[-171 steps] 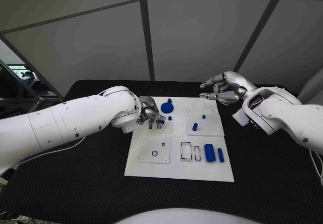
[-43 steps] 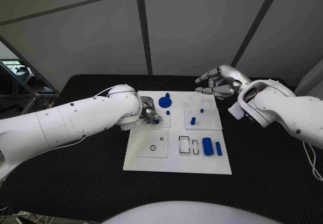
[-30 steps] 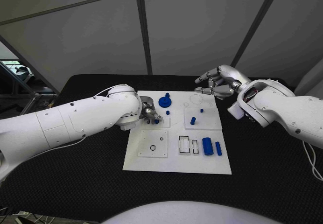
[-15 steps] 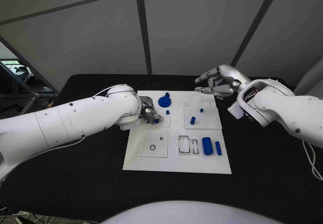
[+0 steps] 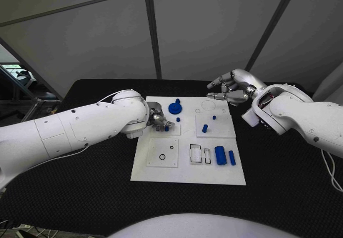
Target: Assemble the parts on the task board
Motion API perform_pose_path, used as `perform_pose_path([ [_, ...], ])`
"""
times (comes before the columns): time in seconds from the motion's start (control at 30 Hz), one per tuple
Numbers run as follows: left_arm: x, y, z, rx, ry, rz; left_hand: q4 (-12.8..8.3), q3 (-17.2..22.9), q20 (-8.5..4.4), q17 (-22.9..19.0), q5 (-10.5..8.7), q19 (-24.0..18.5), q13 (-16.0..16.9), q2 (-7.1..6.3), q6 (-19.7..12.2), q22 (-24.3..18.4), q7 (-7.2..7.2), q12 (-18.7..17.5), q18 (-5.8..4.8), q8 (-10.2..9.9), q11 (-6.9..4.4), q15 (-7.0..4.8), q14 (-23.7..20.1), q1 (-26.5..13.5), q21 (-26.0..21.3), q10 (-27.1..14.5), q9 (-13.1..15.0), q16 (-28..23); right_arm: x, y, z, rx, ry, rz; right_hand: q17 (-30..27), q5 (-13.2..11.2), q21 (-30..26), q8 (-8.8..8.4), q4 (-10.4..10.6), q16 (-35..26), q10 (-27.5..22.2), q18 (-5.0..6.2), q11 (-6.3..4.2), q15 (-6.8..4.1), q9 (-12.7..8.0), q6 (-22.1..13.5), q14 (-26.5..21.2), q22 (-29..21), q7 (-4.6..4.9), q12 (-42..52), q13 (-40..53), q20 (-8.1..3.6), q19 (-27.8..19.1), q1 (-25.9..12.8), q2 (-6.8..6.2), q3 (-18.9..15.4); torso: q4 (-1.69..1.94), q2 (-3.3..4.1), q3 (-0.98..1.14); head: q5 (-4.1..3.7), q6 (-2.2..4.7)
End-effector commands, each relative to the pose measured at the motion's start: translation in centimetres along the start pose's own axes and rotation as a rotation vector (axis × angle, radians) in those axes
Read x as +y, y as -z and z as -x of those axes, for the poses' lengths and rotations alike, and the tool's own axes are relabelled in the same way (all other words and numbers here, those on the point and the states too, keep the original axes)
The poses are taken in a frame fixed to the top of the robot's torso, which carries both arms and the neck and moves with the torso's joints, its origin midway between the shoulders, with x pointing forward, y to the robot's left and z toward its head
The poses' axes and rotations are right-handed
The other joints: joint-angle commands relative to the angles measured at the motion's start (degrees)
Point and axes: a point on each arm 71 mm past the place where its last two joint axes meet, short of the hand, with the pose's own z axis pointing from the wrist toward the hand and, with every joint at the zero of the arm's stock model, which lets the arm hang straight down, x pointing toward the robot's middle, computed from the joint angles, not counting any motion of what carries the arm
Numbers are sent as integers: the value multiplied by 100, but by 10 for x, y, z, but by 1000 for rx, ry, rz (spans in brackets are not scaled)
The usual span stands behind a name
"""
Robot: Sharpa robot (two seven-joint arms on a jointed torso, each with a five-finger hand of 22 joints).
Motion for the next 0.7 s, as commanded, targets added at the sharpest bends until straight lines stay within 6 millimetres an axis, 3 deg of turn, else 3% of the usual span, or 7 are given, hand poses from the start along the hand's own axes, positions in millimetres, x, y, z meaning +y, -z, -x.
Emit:
perform_pose_path([
  [0.03, -3, 3, 5, -23, 15, -12, 16, -57, -6, 1506, 22, 16, -15, -4, 43, 282, -13, 18, -114, -22, 9, -42, 585, -37, 7, 24, -9, 14, 1, -1, 0, 4, 2, 6, 78, 39, -21, 23, 39, -34, -28, 60, 6, -53, -6, 33, 233, -8, -8, -36, -5, -16, -33, -10, 18, -3, -4, 4, 0, 5, 3],
  [0.2, -5, 9, 16, -43, 33, -27, 37, -170, -3, 1506, 32, -35, -126, -21, -5, 207, 2, -56, -94, -42, 20, -36, 585, 22, -57, -51, -17, 14, 0, 0, 0, 3, 3, 5, 78, 39, -21, 23, 39, -34, -28, 60, 6, -53, -6, 33, 233, -8, -8, -36, -5, -16, -33, -10, 18, -3, -5, 2, 0, -2, 11],
  [0.3, -5, 15, 25, -47, 35, -31, 60, -330, 29, 1506, 45, -166, -389, -24, -156, 29, 67, -241, -51, -101, 76, 10, 585, 143, -213, -277, -37, 14, -1, 0, 1, 1, 3, 3, 78, 39, -21, 23, 39, -34, -28, 60, 6, -53, -6, 33, 233, -8, -8, -36, -5, -16, -33, -10, 18, -3, 0, -2, 5, -3, 15],
  [0.4, -3, 21, 36, -48, 26, -32, 77, -590, 97, 1149, 304, -419, -800, -43, -378, -298, 175, -527, 29, -193, 175, 97, 434, 295, -507, -670, -72, -256, -1, 0, 2, 0, 4, 0, 78, 39, -21, 23, 39, -34, -28, 60, 6, -53, -6, 33, 233, -8, -8, -36, -5, -16, -33, -10, 18, -3, -2, -2, 9, 1, 27],
  [0.5, -1, 26, 51, -44, 7, -23, 85, -820, 199, 764, 354, -729, -1224, -23, -779, -686, 361, -822, 115, -532, 344, 229, 244, 465, -869, -1110, -278, -562, -2, 0, 2, -2, 4, -2, 78, 39, -21, 23, 39, -34, -28, 60, 6, -53, -6, 33, 233, -8, -8, -36, -5, -16, -33, -10, 18, -3, 0, 0, 4, 1, 45],
  [0.7, 6, 25, 82, -51, 2, 6, 63, -1159, 347, 644, 360, -815, -1272, 94, -872, -785, 514, -771, 156, -942, 474, 358, 185, 912, -1020, -1234, -642, -644, -2, 0, 2, -2, 4, -3, 78, 39, -21, 23, 39, -34, -28, 60, 6, -53, -6, 33, 233, -8, -8, -36, -5, -16, -33, -10, 18, -3, -12, 5, 12, 32, 79],
])
